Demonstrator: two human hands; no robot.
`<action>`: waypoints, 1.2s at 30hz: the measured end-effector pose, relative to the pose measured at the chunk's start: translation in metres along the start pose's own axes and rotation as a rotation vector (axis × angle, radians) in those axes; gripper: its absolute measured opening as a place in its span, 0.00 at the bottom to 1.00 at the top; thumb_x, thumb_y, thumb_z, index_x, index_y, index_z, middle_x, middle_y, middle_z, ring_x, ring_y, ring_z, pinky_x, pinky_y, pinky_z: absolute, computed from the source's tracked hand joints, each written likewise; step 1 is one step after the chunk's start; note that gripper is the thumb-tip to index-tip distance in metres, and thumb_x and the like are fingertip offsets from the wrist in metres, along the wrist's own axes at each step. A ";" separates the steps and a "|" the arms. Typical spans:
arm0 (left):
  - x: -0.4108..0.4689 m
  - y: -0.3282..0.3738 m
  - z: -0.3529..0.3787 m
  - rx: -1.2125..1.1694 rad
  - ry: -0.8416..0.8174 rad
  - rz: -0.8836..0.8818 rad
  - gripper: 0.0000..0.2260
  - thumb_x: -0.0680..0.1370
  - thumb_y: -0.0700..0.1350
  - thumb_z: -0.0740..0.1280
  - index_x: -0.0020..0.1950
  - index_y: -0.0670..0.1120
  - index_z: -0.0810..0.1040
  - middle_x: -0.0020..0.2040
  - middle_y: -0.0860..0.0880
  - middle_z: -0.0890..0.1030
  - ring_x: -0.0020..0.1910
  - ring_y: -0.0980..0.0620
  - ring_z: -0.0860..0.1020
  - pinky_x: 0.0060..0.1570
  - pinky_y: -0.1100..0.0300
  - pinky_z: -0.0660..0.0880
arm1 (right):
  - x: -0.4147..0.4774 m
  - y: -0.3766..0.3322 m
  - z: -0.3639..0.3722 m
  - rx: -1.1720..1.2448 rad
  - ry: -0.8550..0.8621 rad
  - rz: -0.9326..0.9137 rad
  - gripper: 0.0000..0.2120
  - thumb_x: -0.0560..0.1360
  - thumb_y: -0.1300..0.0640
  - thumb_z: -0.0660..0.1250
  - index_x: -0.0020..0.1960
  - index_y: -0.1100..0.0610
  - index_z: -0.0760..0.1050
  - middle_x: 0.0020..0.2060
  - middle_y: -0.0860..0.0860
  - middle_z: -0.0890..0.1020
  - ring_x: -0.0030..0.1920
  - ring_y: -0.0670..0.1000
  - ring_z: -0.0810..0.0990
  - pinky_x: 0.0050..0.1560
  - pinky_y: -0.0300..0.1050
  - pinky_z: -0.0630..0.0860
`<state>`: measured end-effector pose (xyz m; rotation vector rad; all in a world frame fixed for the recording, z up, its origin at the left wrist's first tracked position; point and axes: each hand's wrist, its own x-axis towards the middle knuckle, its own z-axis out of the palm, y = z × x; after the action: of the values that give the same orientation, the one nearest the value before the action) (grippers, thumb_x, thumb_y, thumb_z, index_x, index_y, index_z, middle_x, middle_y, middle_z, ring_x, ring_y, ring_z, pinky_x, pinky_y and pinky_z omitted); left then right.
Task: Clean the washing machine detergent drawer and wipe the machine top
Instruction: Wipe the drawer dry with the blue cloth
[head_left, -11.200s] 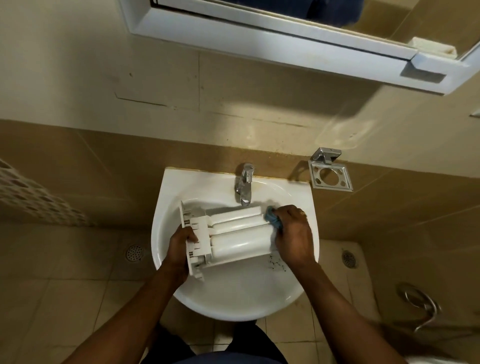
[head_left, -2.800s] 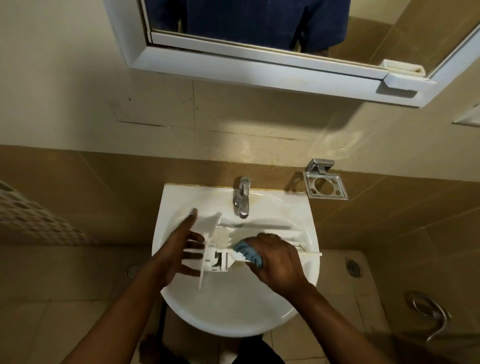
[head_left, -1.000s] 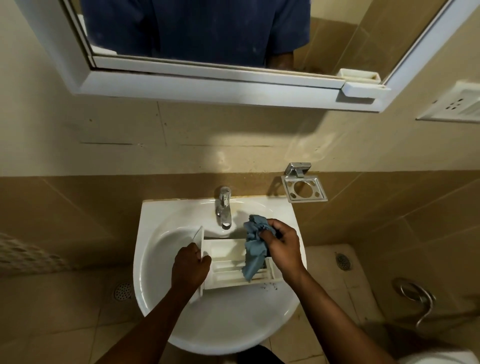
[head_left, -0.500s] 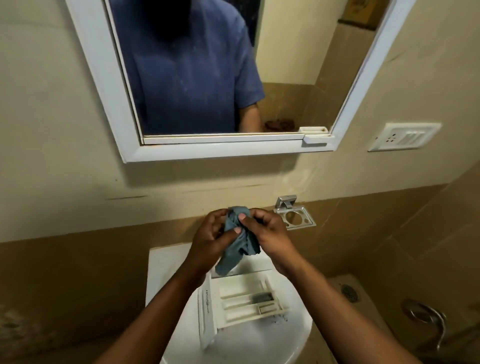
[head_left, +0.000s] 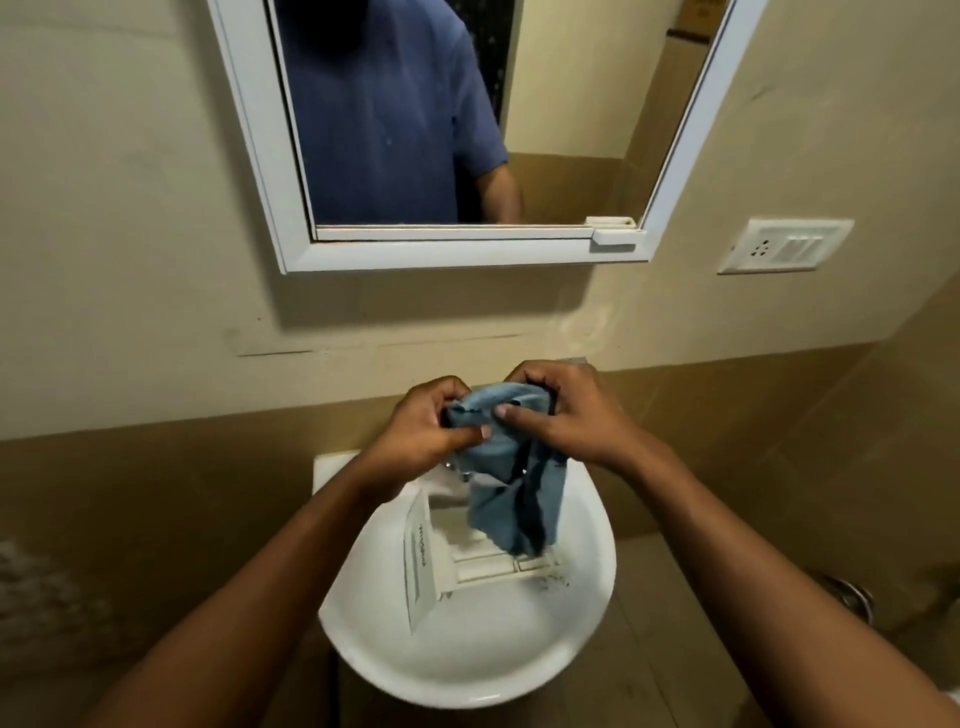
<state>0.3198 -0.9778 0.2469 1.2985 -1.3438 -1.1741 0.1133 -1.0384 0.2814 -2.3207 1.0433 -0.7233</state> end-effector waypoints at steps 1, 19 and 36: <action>-0.003 0.002 0.000 0.043 0.004 -0.008 0.13 0.73 0.36 0.77 0.53 0.42 0.77 0.44 0.49 0.84 0.43 0.52 0.83 0.42 0.60 0.81 | 0.001 0.003 -0.004 -0.027 -0.006 -0.032 0.04 0.74 0.51 0.74 0.49 0.48 0.82 0.39 0.43 0.84 0.40 0.42 0.83 0.41 0.50 0.82; -0.048 0.016 0.030 0.118 0.233 -0.038 0.09 0.82 0.46 0.68 0.52 0.40 0.81 0.43 0.44 0.82 0.41 0.49 0.79 0.40 0.57 0.77 | -0.026 0.062 -0.063 0.297 -0.111 -0.079 0.06 0.81 0.57 0.69 0.48 0.55 0.84 0.39 0.46 0.84 0.40 0.46 0.82 0.39 0.44 0.79; -0.036 -0.054 0.012 -0.755 0.108 -0.233 0.29 0.69 0.34 0.73 0.70 0.41 0.71 0.61 0.42 0.83 0.55 0.45 0.84 0.54 0.53 0.81 | -0.082 0.073 -0.021 1.481 -0.116 0.546 0.11 0.81 0.64 0.65 0.62 0.63 0.80 0.59 0.64 0.81 0.58 0.58 0.83 0.62 0.53 0.81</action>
<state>0.3177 -0.9409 0.1918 0.9456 -0.5671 -1.5435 0.0158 -1.0217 0.2303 -0.7535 0.6133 -0.7143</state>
